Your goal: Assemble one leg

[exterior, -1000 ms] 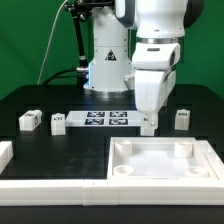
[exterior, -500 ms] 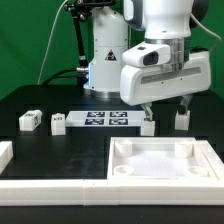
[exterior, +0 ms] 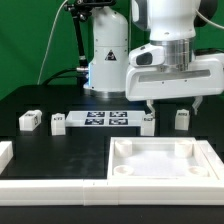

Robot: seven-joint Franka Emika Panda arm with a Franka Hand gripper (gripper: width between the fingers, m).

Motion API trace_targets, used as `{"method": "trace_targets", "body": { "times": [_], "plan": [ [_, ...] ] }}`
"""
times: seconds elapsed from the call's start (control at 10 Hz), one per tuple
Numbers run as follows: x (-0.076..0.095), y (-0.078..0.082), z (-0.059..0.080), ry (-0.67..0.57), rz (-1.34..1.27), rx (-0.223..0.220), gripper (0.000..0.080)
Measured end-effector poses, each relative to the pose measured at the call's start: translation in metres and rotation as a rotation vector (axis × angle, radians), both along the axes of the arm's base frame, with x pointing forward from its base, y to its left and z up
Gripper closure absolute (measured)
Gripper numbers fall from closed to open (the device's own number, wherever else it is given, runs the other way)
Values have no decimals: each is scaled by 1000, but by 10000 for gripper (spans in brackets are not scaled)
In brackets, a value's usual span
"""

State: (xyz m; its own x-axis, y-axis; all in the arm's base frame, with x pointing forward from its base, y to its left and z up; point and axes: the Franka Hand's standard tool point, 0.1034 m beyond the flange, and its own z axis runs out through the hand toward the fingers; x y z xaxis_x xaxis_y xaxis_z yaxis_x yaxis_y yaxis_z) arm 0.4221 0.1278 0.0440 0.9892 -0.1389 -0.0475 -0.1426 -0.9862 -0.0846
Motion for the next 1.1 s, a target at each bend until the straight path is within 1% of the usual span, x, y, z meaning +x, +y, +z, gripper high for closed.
{"method": "trace_targets", "body": {
  "times": [0.1,0.2,0.3,0.5,0.6,0.8,0.9,1.0,1.1],
  "plan": [
    [-1,2,0,10,-86,2,150],
    [-5,7,-1,21,-155,1,150],
    [-13,17,-4,32,-216,-2,150],
    [-28,33,-6,44,-205,-3,150],
    [-31,34,-6,54,-188,-3,150],
    [-30,32,-6,66,-178,-4,150],
    [-32,30,-7,98,-153,-9,150],
    [-35,25,-7,182,-126,-8,150],
    [-33,24,-7,240,-126,-2,150]
  ]
}}
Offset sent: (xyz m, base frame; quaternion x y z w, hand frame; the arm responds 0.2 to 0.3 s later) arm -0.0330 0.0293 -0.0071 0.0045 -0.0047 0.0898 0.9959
